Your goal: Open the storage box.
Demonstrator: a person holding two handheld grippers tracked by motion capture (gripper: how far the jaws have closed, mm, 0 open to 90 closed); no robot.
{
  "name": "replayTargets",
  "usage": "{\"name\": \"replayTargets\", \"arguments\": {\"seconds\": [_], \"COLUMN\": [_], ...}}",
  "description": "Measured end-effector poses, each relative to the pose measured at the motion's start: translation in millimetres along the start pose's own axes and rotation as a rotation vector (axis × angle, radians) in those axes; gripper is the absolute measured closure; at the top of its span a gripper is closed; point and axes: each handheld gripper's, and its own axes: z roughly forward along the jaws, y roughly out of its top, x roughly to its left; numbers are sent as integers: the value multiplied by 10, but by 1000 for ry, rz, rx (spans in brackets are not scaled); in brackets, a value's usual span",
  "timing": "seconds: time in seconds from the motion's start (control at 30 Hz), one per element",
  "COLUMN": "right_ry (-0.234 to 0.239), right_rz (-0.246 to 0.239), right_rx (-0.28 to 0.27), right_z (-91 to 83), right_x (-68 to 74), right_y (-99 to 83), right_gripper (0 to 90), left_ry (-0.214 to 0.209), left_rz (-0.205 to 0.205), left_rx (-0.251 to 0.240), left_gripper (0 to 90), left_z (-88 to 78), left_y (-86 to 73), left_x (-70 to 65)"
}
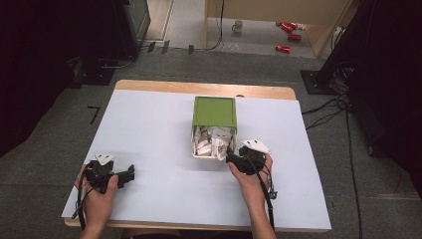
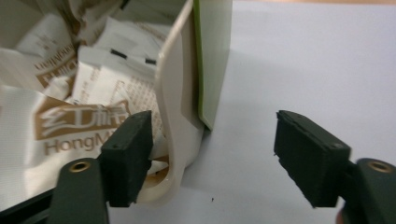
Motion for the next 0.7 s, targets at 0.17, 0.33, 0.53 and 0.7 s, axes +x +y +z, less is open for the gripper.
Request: {"name": "replayTargets", "arguments": {"seconds": [0.17, 0.33, 0.53, 0.7], "right_ry": [63, 84, 69, 35], "right_rz": [5, 26, 42, 70], "right_rx": [-84, -126, -134, -135], "right_z": [-116, -178, -209, -211], "right_x": [27, 88, 102, 150], "right_y": [37, 92, 136, 135], "right_gripper": [594, 686, 774, 858], "left_ry": [0, 0, 0, 0], "left_rz": [0, 0, 0, 0], "left_rx": [0, 1, 1, 1], "left_gripper": [0, 0, 0, 0], "left_z": [0, 0, 0, 0], "left_y": [0, 0, 1, 1], "left_x": [0, 0, 1, 1]}}
